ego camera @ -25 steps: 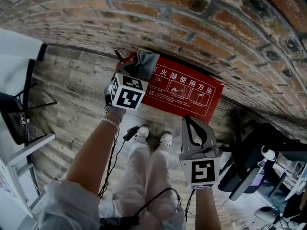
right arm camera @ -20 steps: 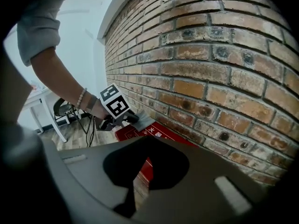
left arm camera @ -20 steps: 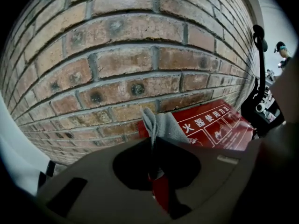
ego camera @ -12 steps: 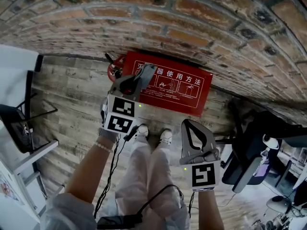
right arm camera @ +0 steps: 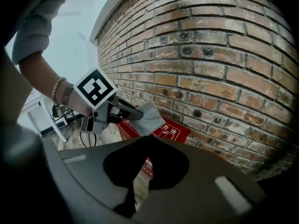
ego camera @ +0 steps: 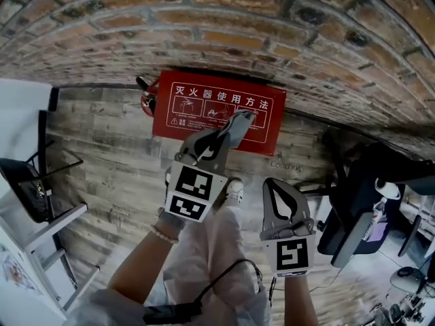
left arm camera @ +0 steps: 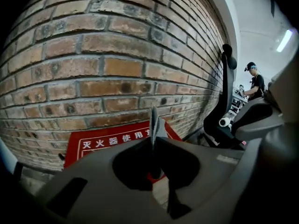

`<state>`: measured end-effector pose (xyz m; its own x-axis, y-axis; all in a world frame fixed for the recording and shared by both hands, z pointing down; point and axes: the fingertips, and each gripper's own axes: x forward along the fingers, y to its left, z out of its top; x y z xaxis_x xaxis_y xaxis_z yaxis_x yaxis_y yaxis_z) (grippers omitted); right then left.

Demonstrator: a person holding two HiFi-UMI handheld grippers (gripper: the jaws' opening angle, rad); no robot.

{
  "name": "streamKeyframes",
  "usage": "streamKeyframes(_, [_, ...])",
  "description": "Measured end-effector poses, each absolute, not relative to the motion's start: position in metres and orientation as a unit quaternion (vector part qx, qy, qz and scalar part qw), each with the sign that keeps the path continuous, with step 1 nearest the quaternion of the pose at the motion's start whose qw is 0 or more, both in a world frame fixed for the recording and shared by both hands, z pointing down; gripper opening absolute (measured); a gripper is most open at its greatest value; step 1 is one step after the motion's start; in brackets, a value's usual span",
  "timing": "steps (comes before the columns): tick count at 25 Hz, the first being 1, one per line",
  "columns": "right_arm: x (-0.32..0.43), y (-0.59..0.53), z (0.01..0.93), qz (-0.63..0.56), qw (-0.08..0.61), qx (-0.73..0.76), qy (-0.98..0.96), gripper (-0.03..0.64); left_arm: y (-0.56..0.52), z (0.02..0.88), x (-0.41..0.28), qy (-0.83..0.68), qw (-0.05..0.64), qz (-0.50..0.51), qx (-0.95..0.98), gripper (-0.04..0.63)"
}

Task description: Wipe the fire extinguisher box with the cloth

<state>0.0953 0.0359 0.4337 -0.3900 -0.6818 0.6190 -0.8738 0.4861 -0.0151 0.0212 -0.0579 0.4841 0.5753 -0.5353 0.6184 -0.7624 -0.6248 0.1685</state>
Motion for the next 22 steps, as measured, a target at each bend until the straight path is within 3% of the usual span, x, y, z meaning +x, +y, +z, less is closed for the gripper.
streamKeyframes(11, [0.145,0.055,0.445,0.19,0.28,0.501,-0.796,0.009,-0.028,0.513,0.104,-0.34,0.243,0.265,0.869,0.012])
streamKeyframes(22, [0.16,0.057,0.454,0.198,0.277,0.504,-0.794,0.009,-0.025,0.57,0.106,-0.362,0.264,0.311,0.838,0.012])
